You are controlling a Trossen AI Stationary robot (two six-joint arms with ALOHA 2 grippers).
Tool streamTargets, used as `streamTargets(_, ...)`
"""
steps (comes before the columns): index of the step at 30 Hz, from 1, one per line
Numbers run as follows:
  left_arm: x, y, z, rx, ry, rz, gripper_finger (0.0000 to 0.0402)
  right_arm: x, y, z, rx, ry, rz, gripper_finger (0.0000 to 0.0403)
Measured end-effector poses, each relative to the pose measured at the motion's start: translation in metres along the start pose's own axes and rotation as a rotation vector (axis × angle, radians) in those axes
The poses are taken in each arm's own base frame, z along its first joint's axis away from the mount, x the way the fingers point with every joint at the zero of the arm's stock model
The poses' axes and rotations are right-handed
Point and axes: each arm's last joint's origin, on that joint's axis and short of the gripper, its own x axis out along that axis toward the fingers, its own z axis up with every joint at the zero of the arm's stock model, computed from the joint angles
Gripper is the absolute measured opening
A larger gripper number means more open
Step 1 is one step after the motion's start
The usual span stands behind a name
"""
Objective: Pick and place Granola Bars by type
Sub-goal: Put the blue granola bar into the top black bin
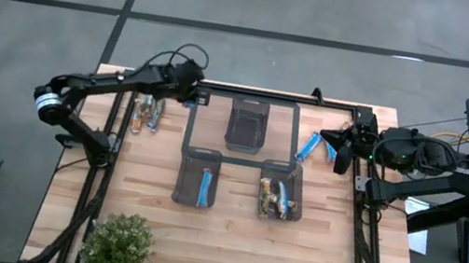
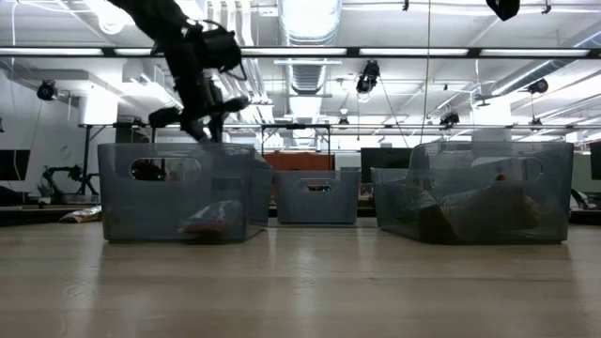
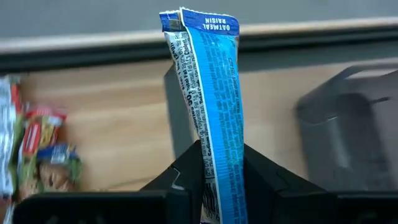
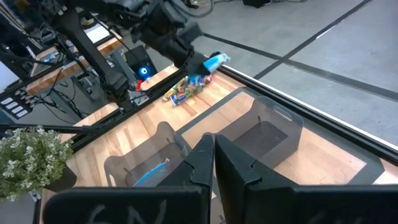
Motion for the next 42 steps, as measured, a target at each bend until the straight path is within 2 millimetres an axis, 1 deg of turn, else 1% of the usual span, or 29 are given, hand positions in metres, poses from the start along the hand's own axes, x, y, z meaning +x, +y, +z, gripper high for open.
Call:
streamTargets(5,-0.022,-0.015,0.018,0.049,-0.058,-0.067,0.0064,0.0,0.0,0.0,0.0,-0.001,-0.002,0.0008)
streamTargets(10,-0.042,-0.028,0.03,0.067,-0.1,-0.129,0.0064,0.0,0.0,0.0,0.0,-0.002,-0.003,0.0008)
streamTargets(18,-0.067,-0.045,0.036,0.087,-0.139,-0.216,0.0064,0.0,0.0,0.0,0.0,-0.009,-0.013,0.0008)
streamTargets(25,-0.076,-0.058,0.024,0.114,-0.121,-0.272,0.0064,0.0,-0.001,0.0,0.0,-0.012,-0.018,0.0008)
streamTargets(34,-0.088,-0.077,0.001,0.137,-0.089,-0.361,0.0064,0.0,-0.001,0.0,0.0,-0.012,-0.018,0.0008)
streamTargets(42,-0.099,-0.092,-0.013,0.116,-0.084,-0.448,0.0065,0.0,-0.001,0.0,0.0,-0.012,-0.018,0.0008)
